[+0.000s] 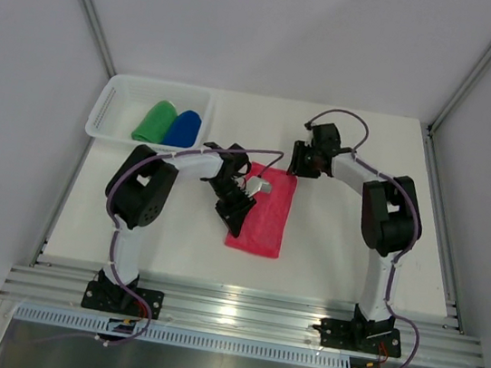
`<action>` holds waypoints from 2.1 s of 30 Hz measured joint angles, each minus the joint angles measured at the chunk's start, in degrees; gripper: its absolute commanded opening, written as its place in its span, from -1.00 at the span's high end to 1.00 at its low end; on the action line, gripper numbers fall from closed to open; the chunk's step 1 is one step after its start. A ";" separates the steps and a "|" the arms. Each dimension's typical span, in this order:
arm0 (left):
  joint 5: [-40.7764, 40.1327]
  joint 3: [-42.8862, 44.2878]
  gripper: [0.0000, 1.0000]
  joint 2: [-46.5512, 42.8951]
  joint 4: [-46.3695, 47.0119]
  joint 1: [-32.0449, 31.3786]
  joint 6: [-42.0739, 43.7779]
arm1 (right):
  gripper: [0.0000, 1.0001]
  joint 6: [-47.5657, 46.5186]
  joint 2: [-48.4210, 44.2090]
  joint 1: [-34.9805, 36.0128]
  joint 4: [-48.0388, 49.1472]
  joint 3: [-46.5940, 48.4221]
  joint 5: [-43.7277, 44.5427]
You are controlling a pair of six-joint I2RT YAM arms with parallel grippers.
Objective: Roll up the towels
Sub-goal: Fold the towel
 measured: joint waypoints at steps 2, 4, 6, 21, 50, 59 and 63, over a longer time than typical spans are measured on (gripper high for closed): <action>0.13 -0.02 0.28 0.00 0.00 0.04 -0.28 | 0.11 0.13 -0.02 -0.68 0.04 -0.09 -0.26; 0.15 -0.02 0.28 0.00 0.00 0.04 -0.31 | 0.14 0.15 -0.02 -0.90 0.11 -0.24 -0.42; 0.15 -0.02 0.28 0.00 0.00 0.04 -0.31 | 0.21 0.15 -0.02 -0.72 0.20 -0.48 -0.79; 0.11 -0.70 0.51 0.00 0.31 0.04 -0.42 | 1.00 1.16 -0.02 0.04 1.05 -1.33 -1.51; -0.83 -3.48 -0.10 -23.06 -7.15 -5.31 33.35 | -0.14 -18.51 -48.92 -1.05 3.72 -28.55 -6.60; -10.08 -12.02 -0.19 -22.25 2.25 -14.91 38.38 | -0.15 -19.52 -54.84 2.40 6.51 -39.74 -8.24; -13.07 -13.70 -0.22 -21.14 6.03 -15.87 38.23 | -0.15 -19.52 -55.21 3.43 6.36 -40.44 -8.37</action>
